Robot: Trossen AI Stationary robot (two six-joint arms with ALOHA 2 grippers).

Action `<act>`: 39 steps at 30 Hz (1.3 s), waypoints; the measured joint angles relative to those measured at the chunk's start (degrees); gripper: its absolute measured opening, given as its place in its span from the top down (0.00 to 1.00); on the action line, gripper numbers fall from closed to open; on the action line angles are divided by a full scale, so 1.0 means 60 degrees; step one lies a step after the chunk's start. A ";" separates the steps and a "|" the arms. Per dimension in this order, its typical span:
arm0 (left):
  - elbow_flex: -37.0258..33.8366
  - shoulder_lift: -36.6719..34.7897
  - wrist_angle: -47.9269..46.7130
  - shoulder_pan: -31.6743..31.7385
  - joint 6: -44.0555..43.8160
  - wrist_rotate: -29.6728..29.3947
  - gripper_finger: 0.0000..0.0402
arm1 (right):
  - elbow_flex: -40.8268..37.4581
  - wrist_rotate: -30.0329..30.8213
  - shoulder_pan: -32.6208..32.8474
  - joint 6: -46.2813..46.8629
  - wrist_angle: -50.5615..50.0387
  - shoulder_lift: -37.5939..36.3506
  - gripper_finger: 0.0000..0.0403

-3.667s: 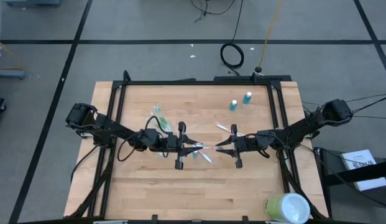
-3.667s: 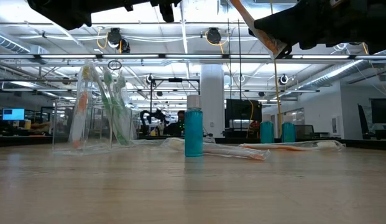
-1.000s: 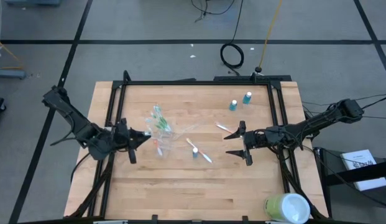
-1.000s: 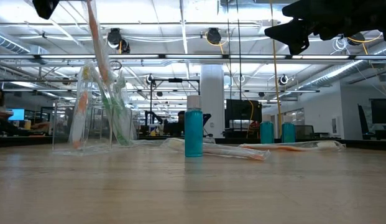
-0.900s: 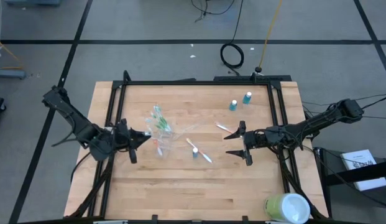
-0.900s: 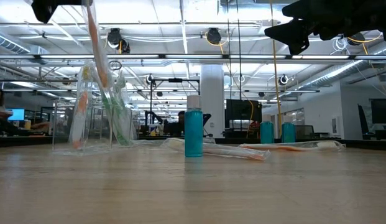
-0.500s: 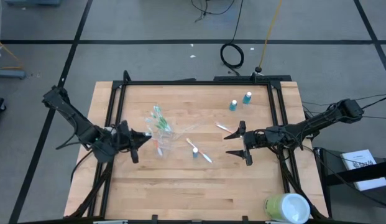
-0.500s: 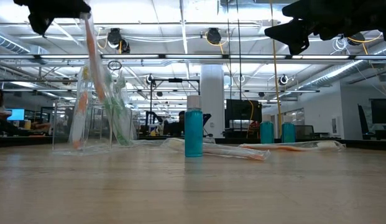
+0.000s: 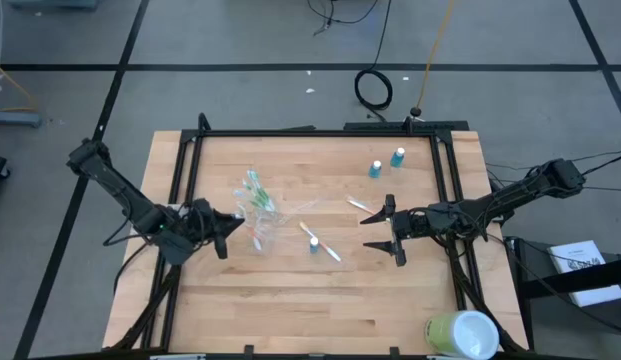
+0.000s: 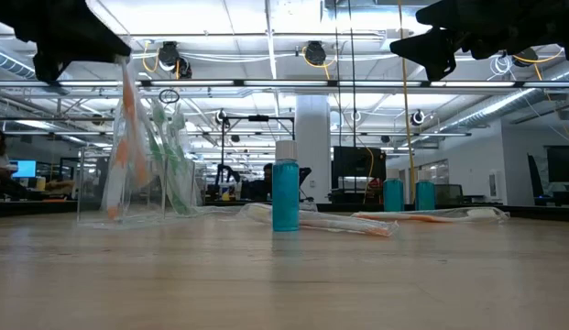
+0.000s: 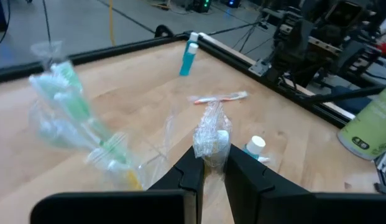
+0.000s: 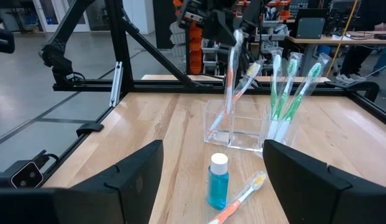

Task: Pick & Place toothbrushing station
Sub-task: Put the orange toothbrush into the bottom section of the transparent organizer

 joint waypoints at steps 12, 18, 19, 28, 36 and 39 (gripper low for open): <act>-0.0456 0.0011 -0.0006 0.0457 -0.1828 0.0798 0.88 | -0.0003 0.0003 0.0000 0.0004 0.0004 0.0000 0.34; -0.0456 0.0011 -0.0004 0.0754 -0.1796 0.1031 0.88 | -0.0003 0.0003 -0.0002 0.0004 0.0004 0.0000 0.34; -0.0456 0.0015 -0.0004 0.0785 -0.1796 0.1034 0.88 | -0.0003 0.0003 0.0000 0.0004 0.0004 0.0000 0.34; -0.0456 0.0696 0.0004 0.1235 -0.2200 0.1211 0.88 | -0.0003 0.0003 0.0000 0.0004 0.0004 0.0000 0.34; -0.0449 0.1162 0.0109 0.1534 -0.2586 0.1453 0.88 | -0.0003 0.0003 -0.0003 0.0004 0.0004 0.0000 0.34; -0.0449 0.1158 0.0109 0.1530 -0.2569 0.1499 0.88 | -0.0003 0.0003 0.0000 0.0007 0.0004 0.0000 0.34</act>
